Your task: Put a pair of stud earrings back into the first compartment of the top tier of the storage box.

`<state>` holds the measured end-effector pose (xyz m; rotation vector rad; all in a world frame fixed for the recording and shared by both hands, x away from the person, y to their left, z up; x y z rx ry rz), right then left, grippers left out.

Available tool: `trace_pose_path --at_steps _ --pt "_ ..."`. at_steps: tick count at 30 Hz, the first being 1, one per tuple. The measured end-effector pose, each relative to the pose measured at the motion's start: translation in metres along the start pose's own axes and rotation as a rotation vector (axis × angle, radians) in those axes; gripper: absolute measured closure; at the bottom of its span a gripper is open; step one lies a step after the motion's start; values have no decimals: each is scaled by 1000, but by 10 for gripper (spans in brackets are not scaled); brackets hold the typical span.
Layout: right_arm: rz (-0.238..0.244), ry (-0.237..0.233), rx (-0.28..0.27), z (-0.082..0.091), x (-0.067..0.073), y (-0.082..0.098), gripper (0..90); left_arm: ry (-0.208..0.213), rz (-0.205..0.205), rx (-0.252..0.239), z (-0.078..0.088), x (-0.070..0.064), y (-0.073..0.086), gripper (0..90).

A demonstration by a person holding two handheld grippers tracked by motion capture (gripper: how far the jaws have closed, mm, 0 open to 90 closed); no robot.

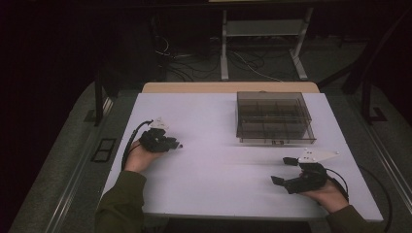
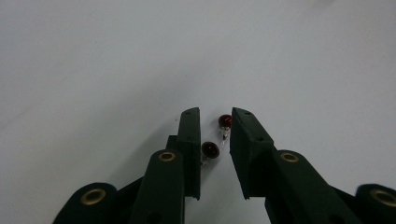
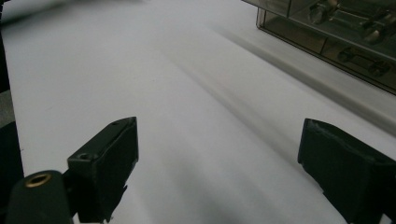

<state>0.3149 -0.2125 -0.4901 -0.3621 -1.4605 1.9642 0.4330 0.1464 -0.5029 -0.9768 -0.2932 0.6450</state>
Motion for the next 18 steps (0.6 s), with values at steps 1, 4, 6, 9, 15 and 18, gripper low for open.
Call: trace_pose_path --at_steps 1,4,6,9,15,18 --pt "0 0 0 0 0 0 117 1 -1 4 0 0 1 727" --pt "2 -1 1 0 0 0 117 4 0 14 -3 0 3 731" --pt "1 0 1 0 0 0 117 -1 -6 28 -4 0 5 735" --pt "0 1 1 0 0 0 117 -10 -6 39 -5 2 7 745" --pt "1 2 2 0 0 0 118 -13 8 46 -7 6 11 774" --pt "3 3 4 0 0 1 117 -15 18 44 -7 6 11 779"
Point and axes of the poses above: each handheld gripper's, and its own axes: z roughly backward along the jaws, y roughly out of its underside, x roughly to its left, the point moved 10 cm from there along -z, roughly forward along the jaws, and after that the axes turned 15 degrees about -x, right-handed, at the moved point
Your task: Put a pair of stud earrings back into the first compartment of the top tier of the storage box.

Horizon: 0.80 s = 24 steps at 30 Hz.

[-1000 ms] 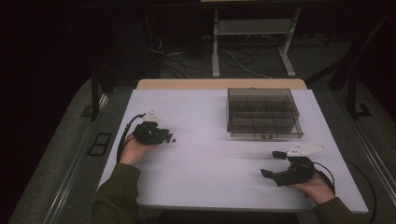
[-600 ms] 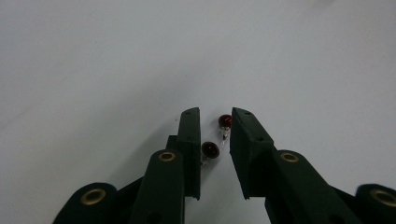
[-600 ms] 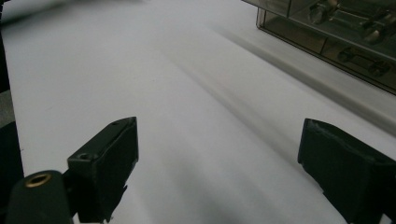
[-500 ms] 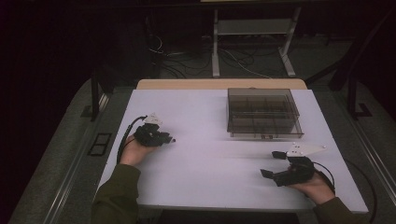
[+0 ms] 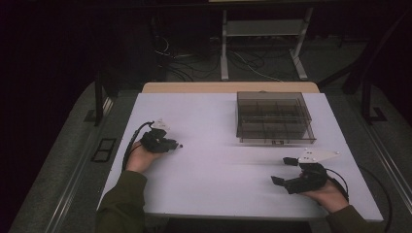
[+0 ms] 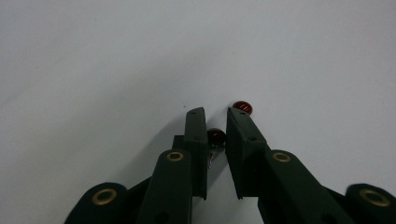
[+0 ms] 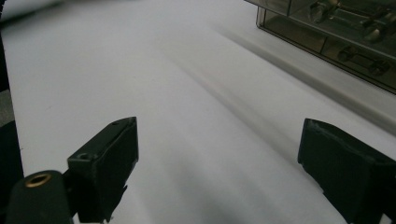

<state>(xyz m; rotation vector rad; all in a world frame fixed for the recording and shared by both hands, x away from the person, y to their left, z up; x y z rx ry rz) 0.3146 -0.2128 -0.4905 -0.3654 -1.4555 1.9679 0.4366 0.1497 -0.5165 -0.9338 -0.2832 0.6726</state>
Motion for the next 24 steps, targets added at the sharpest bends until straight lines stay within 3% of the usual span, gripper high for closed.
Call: trace_pose_path --at_steps 7,16,24 --pt "12 5 11 0 -1 2 118 -6 -6 9 1 1 0 787" --pt "10 11 18 1 -1 4 118 -9 20 -42 7 -1 -10 788" --pt "22 12 26 1 -1 6 118 15 12 -88 10 -14 -23 787"
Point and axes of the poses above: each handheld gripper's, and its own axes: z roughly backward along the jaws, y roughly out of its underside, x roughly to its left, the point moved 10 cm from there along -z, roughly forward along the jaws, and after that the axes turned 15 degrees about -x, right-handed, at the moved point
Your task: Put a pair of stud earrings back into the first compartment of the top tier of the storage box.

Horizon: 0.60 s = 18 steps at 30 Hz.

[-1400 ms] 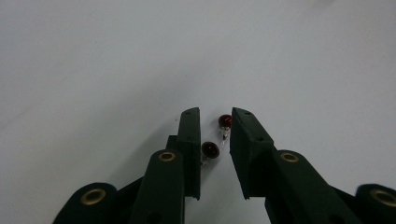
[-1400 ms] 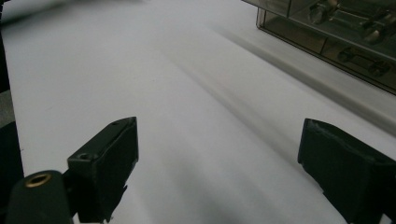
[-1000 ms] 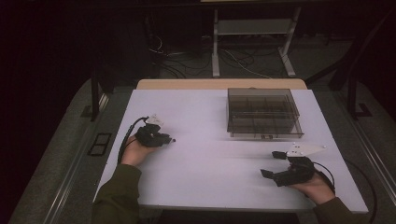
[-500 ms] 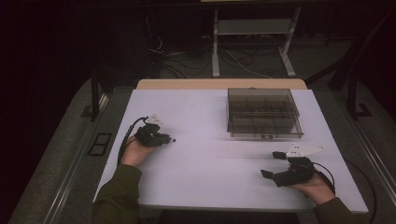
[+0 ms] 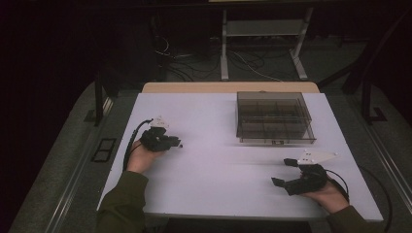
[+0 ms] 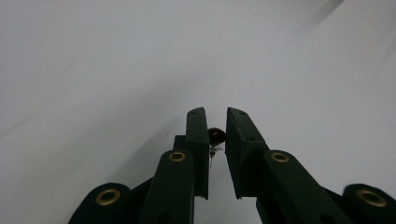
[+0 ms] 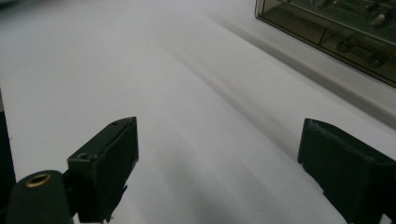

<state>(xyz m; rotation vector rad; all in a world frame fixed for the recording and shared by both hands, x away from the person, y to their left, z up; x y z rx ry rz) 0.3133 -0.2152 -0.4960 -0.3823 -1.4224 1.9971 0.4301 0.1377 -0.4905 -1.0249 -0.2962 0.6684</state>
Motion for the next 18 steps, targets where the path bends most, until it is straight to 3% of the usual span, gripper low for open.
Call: trace_pose_path --at_steps 4,18 --pt "-3 0 2 0 0 0 117 30 13 -34 0 -11 -9 787" --pt "-3 -2 4 0 1 1 118 98 17 -77 -2 -37 -29 787"
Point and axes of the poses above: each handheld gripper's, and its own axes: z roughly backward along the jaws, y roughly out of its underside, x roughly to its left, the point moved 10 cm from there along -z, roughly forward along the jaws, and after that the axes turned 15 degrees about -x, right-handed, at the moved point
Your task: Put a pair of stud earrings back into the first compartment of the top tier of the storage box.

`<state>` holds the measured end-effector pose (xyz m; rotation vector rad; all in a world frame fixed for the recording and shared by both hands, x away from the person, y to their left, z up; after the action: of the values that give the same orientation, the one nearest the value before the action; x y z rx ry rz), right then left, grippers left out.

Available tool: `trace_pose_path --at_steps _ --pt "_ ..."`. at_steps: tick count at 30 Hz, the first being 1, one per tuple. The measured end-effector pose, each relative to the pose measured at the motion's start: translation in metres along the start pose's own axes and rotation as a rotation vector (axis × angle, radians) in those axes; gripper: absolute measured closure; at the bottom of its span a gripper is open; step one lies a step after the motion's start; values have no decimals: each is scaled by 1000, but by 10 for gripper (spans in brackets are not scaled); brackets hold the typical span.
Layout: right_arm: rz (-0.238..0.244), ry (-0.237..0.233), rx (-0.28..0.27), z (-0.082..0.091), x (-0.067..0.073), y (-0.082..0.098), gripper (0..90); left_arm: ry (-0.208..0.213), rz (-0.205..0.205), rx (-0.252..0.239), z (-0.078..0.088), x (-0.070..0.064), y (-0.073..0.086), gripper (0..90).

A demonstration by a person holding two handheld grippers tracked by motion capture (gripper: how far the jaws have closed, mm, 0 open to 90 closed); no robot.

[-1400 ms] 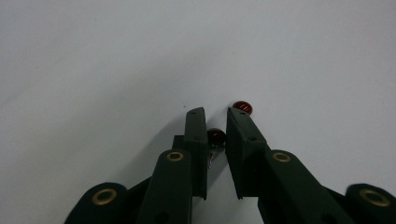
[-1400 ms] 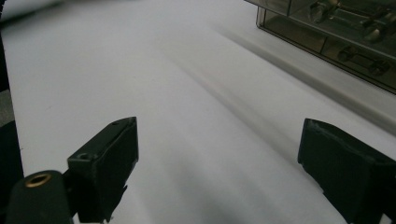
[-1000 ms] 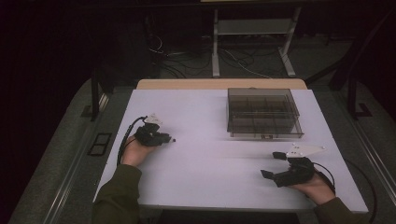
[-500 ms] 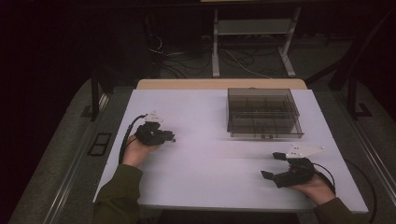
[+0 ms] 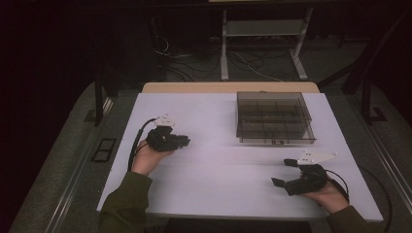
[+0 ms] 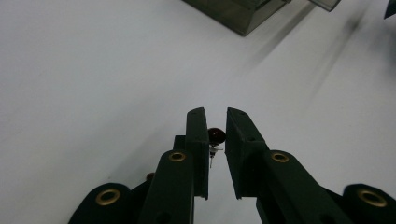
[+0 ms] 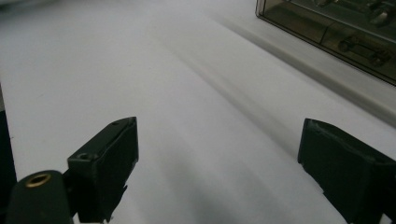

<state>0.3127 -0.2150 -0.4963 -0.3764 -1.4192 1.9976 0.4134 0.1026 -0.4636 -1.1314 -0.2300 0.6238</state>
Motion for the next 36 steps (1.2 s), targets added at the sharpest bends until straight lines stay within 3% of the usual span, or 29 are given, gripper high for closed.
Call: trace_pose_path --at_steps 5,18,36 --pt "-1 -2 0 0 0 0 118 17 3 -12 -3 -9 -6 787" --pt "-5 -3 1 -1 0 0 118 81 -41 -31 -21 -43 -26 786" --pt "-5 -3 3 -1 0 0 117 162 -79 -57 -49 -73 -53 786"
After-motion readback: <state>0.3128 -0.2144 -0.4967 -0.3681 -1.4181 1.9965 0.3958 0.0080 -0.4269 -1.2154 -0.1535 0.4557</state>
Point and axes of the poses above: each handheld gripper's, and its own axes: z roughly backward along the jaws, y roughly out of its underside, x roughly to its left, the point moved 10 cm from there along -z, roughly forward along the jaws, and after that the axes turned 15 degrees about -x, right-handed, at the moved point
